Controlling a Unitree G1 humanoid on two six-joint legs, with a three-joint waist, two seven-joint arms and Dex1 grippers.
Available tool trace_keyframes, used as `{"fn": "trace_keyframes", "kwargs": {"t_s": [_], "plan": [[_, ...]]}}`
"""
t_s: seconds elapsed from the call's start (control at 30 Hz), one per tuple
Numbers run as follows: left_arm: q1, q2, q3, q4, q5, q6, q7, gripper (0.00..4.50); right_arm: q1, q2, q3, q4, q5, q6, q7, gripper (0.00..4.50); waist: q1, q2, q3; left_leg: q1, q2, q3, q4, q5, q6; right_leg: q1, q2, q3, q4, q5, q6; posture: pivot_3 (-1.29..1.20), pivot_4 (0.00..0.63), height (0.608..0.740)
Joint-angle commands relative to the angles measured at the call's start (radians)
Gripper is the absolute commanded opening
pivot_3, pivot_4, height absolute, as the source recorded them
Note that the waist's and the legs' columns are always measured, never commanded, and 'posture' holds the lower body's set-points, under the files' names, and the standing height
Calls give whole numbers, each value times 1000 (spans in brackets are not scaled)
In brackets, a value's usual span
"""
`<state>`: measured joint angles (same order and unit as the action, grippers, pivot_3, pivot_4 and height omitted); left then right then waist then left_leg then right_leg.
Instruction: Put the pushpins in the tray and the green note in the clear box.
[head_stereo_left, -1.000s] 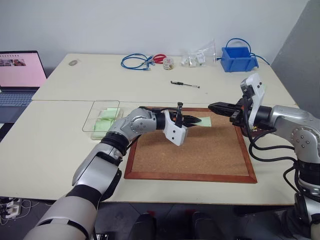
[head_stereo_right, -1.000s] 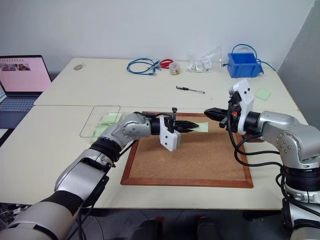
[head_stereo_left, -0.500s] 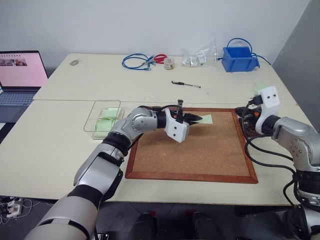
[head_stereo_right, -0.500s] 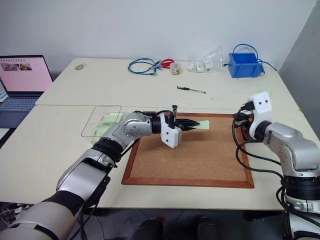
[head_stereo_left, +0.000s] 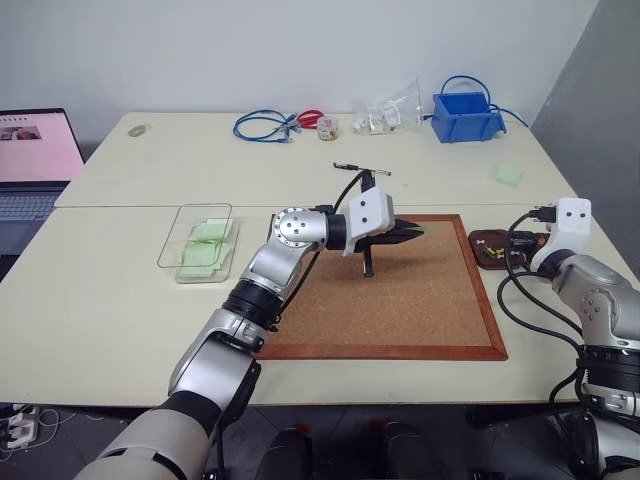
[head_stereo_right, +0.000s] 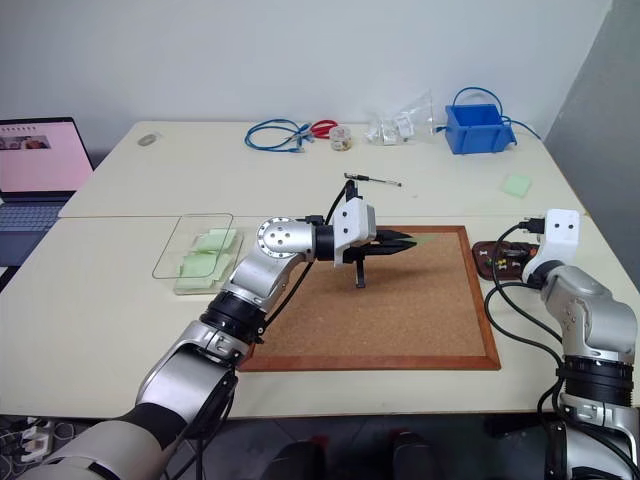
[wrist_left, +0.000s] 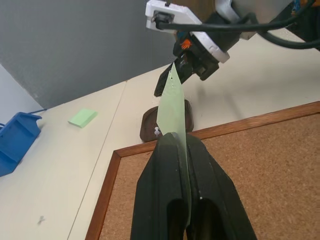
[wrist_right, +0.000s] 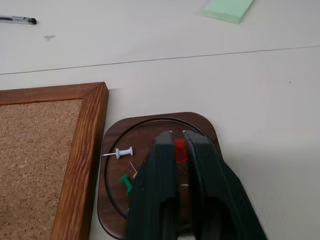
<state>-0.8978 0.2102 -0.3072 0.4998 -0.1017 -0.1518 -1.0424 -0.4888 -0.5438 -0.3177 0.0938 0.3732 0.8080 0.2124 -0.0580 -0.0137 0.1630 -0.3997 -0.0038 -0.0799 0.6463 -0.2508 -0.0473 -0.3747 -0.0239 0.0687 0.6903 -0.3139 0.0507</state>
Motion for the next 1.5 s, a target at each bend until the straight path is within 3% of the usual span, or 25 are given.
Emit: {"fn": "trace_keyframes", "kwargs": {"t_s": [0.03, 0.5, 0.7, 0.87, 1.0, 1.17, 1.5], "plan": [[2, 5, 22, -50, -9, 11, -4, 0, -33, -3, -12, 7, -3, -41, 18, 1479, 1, 0, 0, 0, 0, 0, 0, 0, 0, 0, 0, 0, 0, 0, 0, 0, 150, 740], [24, 18, 26, -87, -4, 48, 12, 0, -12, -9, 8, 0, -18, -63, 35, 4447, 2, 0, 0, 0, 0, 0, 0, 0, 0, 0, 0, 0, 0, 0, 0, 0, 150, 740], [25, 41, 64, -115, -2, 131, 76, 0, 92, -50, 68, -245, 5, -70, 156, 4447, 2, 0, 0, 0, 0, 0, 0, 0, 0, 0, 0, 0, 0, 0, 0, 0, 150, 740], [72, 106, 142, -231, 37, 291, 244, 0, 227, -104, 105, -686, 230, -10, 355, 4447, -3, 0, 0, -1, 1, -2, -1, 0, 0, -1, 1, 0, -1, 0, 0, 0, 150, 740], [133, 145, 211, -357, 43, 422, 354, 0, 203, -115, 124, -844, 358, 56, 358, 4447, 3, 0, 1, 0, 2, -5, 0, 0, 0, 1, 2, -2, -1, 0, 0, 0, 150, 740], [196, 170, 389, -538, 69, 661, 609, 0, 78, -59, 175, -856, 425, 105, 272, 4447, 5, -3, 2, 0, 2, -8, 1, 0, 0, 2, 1, -2, -1, 1, 2, 0, 150, 740], [369, 141, 557, -751, 121, 959, 891, 0, -20, -17, 260, -737, 378, 61, 275, 4447, 25, -3, 2, -1, 1, -10, 0, 0, 0, 1, 0, -4, -2, 1, 1, 0, 150, 740]]}}
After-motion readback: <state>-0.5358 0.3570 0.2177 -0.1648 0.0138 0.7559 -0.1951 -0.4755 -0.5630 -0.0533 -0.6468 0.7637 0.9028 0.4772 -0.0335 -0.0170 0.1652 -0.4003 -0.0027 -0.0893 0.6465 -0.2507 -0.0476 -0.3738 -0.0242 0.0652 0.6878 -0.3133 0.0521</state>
